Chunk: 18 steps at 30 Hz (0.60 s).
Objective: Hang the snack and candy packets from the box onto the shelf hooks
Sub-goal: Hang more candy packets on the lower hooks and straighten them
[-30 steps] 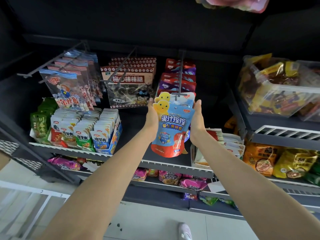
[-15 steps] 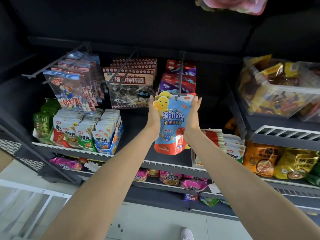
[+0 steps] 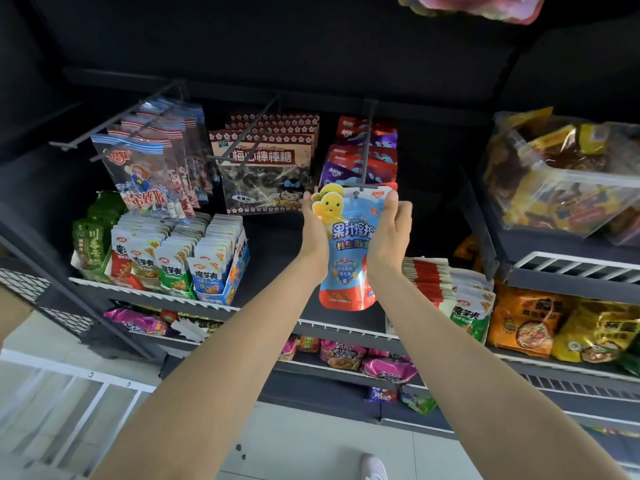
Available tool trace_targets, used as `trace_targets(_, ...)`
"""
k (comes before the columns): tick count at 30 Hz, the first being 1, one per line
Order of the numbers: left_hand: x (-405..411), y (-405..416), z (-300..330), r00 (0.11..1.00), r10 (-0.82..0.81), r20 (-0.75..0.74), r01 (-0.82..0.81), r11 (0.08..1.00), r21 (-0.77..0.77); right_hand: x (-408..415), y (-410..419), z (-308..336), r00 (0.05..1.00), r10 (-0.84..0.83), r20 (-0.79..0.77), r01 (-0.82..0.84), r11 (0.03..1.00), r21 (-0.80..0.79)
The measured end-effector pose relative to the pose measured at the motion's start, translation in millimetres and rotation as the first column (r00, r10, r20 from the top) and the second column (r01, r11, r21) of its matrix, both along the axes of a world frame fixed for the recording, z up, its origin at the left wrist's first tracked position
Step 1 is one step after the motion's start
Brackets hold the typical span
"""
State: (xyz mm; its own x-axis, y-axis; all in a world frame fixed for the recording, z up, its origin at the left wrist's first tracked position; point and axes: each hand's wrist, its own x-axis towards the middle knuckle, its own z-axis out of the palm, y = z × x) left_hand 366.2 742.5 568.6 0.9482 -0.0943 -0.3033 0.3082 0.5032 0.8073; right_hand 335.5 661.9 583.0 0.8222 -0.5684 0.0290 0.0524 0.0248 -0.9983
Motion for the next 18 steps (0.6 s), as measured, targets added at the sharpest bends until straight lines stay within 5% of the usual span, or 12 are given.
trace_targets(7,-2.9,-2.8,2.1,0.999,0.036,0.002,-0.036,0.999,0.002,-5.3,1.6,7.7,0.995,0.101,-0.001,-0.100,0.994,0.039)
trace_targets(18,-5.5,-2.6,3.8,0.999,0.040,0.011,-0.040,0.999,0.024,-13.6,-6.0,7.6,0.977,0.213,-0.023,-0.214,0.968,-0.134)
